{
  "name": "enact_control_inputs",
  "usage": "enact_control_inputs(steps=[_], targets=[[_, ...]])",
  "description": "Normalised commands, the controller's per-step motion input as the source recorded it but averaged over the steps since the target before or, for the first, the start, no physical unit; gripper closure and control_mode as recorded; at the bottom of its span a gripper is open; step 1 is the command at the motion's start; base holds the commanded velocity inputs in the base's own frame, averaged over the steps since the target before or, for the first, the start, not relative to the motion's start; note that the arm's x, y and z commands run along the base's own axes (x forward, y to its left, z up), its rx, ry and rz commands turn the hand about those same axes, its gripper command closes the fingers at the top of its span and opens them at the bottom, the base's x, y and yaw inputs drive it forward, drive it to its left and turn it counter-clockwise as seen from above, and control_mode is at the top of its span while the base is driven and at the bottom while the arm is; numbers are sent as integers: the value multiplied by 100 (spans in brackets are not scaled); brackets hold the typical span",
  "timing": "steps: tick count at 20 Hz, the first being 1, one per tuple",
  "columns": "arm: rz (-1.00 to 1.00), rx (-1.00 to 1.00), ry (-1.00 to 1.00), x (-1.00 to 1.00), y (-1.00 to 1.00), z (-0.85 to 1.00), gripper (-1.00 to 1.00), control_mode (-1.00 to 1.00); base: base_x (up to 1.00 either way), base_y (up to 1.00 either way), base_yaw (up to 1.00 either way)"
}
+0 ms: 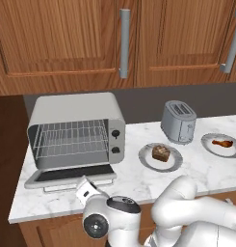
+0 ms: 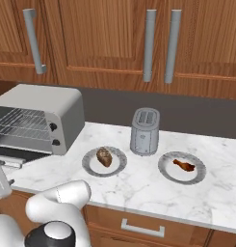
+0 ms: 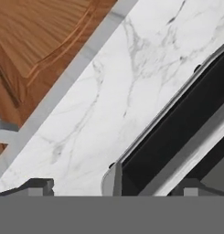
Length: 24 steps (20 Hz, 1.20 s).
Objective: Open the toaster oven door. Place the bread on the bottom rack in the toaster oven and place the chicken drumstick on the top rack.
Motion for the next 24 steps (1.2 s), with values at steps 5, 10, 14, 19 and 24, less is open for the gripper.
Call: enact_control_inputs(steps=[5, 10, 14, 19, 24], targets=[[7, -6, -2, -100, 59, 47, -100, -100, 0, 0, 0], [5, -1, -1, -100, 63, 56, -100, -100, 0, 0, 0], [9, 0, 0, -100, 67, 45, -100, -100, 0, 0, 0], [13, 0, -2, -100, 77, 40, -100, -100, 0, 0, 0], [19, 0, -20, -100, 82, 20, -100, -100, 0, 0, 0]])
